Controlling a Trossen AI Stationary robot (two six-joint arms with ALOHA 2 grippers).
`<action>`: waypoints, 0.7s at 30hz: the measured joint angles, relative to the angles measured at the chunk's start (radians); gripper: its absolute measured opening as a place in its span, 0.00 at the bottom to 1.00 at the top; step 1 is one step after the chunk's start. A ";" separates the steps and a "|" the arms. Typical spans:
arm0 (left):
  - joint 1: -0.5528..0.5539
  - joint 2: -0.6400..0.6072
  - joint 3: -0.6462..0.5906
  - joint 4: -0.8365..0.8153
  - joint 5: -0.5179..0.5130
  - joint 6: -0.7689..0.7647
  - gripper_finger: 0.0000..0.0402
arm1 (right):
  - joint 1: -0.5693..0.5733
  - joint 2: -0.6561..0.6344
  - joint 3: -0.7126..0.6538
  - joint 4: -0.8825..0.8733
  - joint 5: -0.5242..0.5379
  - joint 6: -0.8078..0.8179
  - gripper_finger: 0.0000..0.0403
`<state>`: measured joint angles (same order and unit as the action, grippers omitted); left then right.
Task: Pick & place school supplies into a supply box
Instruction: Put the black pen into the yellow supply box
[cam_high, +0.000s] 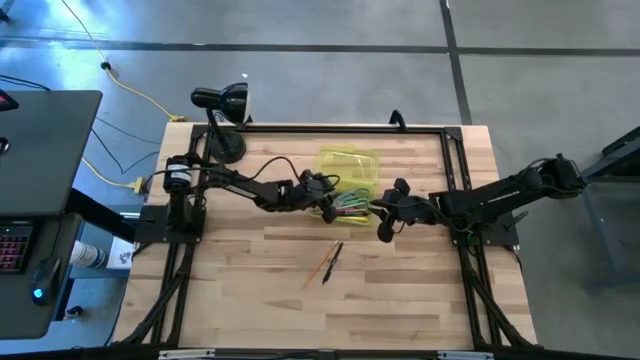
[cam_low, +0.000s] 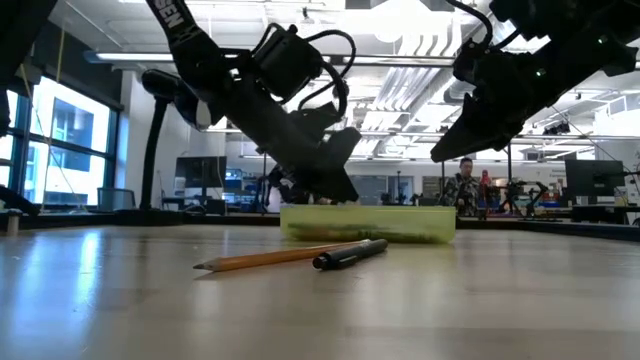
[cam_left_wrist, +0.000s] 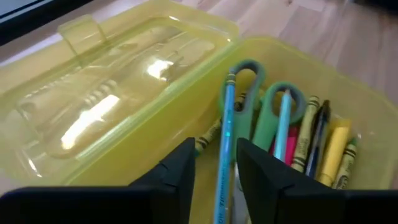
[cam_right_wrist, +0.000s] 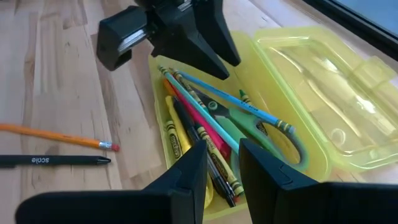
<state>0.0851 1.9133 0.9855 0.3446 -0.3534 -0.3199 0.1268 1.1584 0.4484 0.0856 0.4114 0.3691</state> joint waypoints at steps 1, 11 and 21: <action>0.002 0.000 0.000 0.002 0.003 -0.002 0.38 | 0.000 0.000 0.000 0.000 0.000 -0.002 0.18; 0.001 -0.131 0.063 -0.047 0.145 0.033 0.39 | 0.058 0.000 0.000 0.046 -0.260 -0.081 0.18; -0.001 -0.403 0.097 -0.178 0.260 0.078 0.32 | 0.224 0.175 0.002 0.436 -0.284 -0.203 0.24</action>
<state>0.0842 1.5100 1.0824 0.1670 -0.0938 -0.2417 0.3506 1.3333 0.4503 0.5221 0.1279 0.1656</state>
